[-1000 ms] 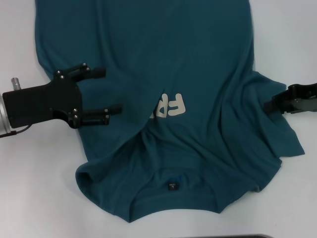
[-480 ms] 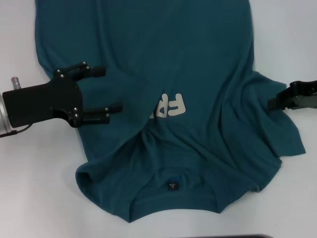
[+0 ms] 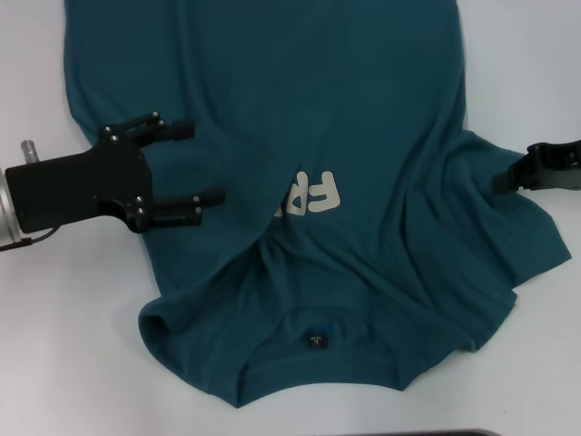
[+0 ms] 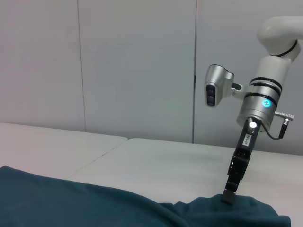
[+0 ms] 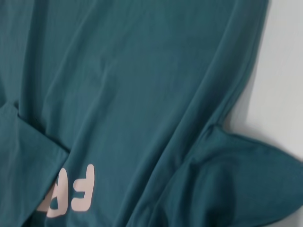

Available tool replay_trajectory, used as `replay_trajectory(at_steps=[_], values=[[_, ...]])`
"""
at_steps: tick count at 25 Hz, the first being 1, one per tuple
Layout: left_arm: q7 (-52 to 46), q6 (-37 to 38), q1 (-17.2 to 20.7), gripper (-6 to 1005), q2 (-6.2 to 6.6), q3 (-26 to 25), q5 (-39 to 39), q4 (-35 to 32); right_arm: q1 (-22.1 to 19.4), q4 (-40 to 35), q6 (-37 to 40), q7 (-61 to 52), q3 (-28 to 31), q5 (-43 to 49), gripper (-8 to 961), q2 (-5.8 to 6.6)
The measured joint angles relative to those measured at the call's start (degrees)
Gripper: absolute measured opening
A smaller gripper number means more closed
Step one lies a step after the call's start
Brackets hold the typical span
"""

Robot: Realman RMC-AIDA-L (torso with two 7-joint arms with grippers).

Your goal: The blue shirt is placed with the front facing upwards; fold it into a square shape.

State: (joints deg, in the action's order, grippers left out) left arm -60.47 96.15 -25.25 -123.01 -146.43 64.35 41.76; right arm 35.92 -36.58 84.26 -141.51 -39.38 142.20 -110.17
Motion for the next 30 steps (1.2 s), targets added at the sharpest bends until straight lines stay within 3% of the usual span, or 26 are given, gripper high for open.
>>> replay_trajectory(at_steps=[3,9,30], values=[[0.00,0.00,0.06,904,-0.03,0.00,0.00,0.07,-0.05,0.14,-0.19,0.07,0.28,-0.36,122,0.26],[0.00,0.00,0.04,905,-0.03,0.00,-0.02,0.07,0.16,0.15,0.07,0.24,0.35,-0.44,10,0.21],[0.00,0.02,-0.23,904,-0.03,-0.09,0.44,0.10,5.17,-2.70,5.19,1.51,0.46,-2.01,42,-0.02]])
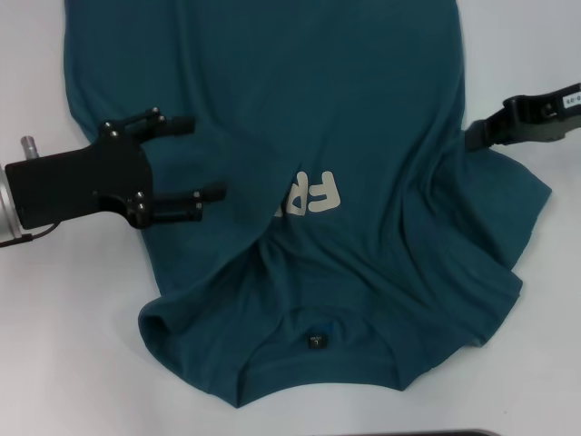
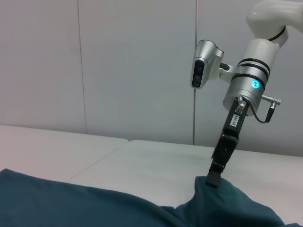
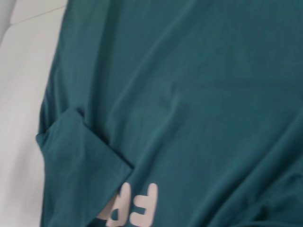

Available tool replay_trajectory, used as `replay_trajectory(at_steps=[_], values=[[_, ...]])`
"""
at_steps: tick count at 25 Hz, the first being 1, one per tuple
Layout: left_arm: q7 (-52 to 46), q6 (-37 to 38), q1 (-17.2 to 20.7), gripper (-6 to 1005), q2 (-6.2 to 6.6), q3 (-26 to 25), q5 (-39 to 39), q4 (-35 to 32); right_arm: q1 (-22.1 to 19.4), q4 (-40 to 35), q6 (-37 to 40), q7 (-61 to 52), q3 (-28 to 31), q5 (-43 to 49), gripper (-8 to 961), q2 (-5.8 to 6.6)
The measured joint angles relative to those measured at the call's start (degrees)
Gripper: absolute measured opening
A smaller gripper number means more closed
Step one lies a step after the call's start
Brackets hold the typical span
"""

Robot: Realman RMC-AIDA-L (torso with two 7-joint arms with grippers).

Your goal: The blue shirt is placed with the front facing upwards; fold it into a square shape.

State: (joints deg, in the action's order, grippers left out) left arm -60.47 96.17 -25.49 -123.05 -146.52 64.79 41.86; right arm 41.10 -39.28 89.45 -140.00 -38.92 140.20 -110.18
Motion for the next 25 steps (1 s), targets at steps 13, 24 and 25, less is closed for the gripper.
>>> replay_trajectory(at_steps=[13,24,25], values=[[0.00,0.08,-0.07,904,-0.09,0.09,0.64,1.04,4.52,1.41,1.05,0.97,-0.26,-0.10,62,-1.11],[0.00,0.07,-0.09,905,-0.18,0.09,0.85,1.23,7.40,4.89,-0.37,1.60,-0.80,-0.06,79,-1.20],[0.00,0.07,-0.09,905,-0.18,0.09,0.86,1.22,7.67,5.37,-0.74,1.60,-1.12,-0.06,80,-1.20]])
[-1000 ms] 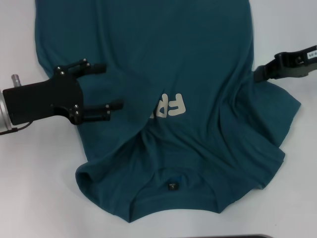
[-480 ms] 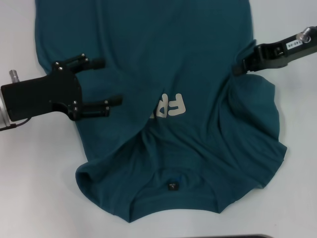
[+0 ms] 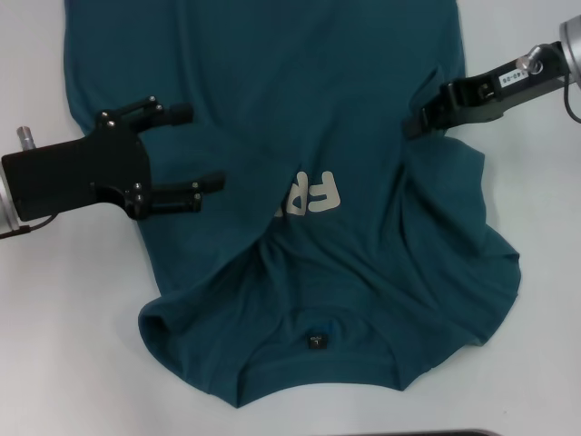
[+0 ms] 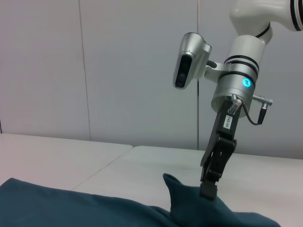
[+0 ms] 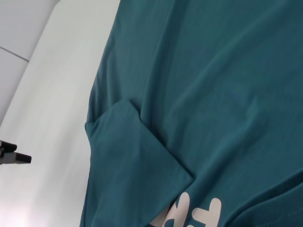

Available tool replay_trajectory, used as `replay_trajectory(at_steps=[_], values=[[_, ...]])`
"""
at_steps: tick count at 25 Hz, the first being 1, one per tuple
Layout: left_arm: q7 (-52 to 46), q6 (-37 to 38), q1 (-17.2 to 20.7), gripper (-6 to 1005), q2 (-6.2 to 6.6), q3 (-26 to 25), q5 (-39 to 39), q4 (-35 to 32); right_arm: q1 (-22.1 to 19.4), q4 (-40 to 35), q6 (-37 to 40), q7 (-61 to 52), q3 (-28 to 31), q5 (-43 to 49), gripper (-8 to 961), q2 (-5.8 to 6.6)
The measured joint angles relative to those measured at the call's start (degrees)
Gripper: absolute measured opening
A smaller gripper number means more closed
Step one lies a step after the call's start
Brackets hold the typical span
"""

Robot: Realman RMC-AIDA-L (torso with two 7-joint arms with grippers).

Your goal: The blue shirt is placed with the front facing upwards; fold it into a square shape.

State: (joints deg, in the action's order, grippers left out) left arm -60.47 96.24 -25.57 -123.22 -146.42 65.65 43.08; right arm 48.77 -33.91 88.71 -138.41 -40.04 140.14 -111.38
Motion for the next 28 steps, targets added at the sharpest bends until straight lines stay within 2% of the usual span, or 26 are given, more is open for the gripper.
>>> replay_trajectory(at_steps=[11,24,27,28], values=[[0.00,0.00,0.00,904,-0.08,0.00,0.01,0.08,2.44,4.41,-4.47,-1.32,-4.27,0.31,97,-0.60],[0.11,0.18,0.11,904,-0.09,-0.01,0.00,0.20,3.98,8.49,-10.20,-1.49,-4.77,0.30,117,-2.13],[0.20,0.25,0.18,904,-0.09,0.00,0.00,0.23,4.05,7.95,-10.02,-1.51,-4.89,0.19,312,-2.33],[0.24,0.26,0.18,904,-0.09,-0.01,0.01,0.24,4.05,7.57,-9.55,-1.51,-4.74,0.10,335,-2.33]])
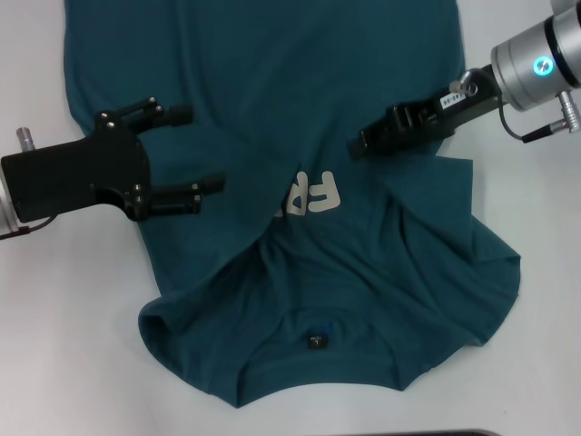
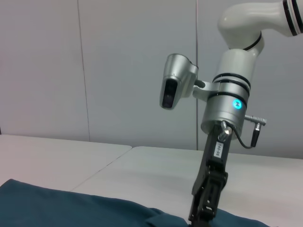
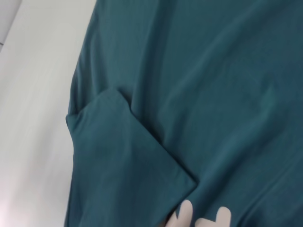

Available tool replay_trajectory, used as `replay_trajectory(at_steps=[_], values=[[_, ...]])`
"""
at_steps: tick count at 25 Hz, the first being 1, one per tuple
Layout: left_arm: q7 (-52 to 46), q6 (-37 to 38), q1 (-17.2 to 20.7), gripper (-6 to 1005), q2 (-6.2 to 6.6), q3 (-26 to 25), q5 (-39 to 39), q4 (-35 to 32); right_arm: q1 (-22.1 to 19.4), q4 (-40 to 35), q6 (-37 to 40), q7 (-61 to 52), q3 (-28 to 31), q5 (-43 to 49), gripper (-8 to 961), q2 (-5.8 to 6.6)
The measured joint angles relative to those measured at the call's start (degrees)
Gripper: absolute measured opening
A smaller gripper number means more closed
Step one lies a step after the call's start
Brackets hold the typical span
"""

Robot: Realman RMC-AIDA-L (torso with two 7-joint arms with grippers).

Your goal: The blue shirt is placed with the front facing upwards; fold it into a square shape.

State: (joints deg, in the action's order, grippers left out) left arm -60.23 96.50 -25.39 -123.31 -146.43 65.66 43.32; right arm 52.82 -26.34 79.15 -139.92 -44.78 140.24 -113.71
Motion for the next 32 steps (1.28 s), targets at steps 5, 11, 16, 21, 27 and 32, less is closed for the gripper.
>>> replay_trajectory(at_steps=[5,11,16,21,27,32], values=[[0.09,0.01,0.01,905,0.00,0.00,0.00,0.01,-0.88,-3.28,3.77,-0.01,1.30,-2.52,452,0.62],[0.11,0.01,0.05,904,0.00,0.00,0.00,0.01,-1.95,-7.89,7.17,-0.07,1.14,-2.84,616,1.52],[0.12,0.01,0.02,904,0.00,0.01,0.00,0.01,-4.71,-10.15,8.72,0.06,1.33,-1.02,825,3.49],[0.22,0.00,-0.07,905,0.00,0.00,0.00,0.01,-6.97,-11.46,11.21,1.29,1.60,1.39,902,4.59],[0.24,0.00,-0.09,905,-0.05,0.00,0.00,0.01,-7.48,-10.83,11.23,2.12,1.24,4.63,903,4.38],[0.24,0.02,-0.10,905,-0.08,0.00,0.00,0.01,-7.56,-10.27,10.35,2.21,1.16,5.56,895,4.13]])
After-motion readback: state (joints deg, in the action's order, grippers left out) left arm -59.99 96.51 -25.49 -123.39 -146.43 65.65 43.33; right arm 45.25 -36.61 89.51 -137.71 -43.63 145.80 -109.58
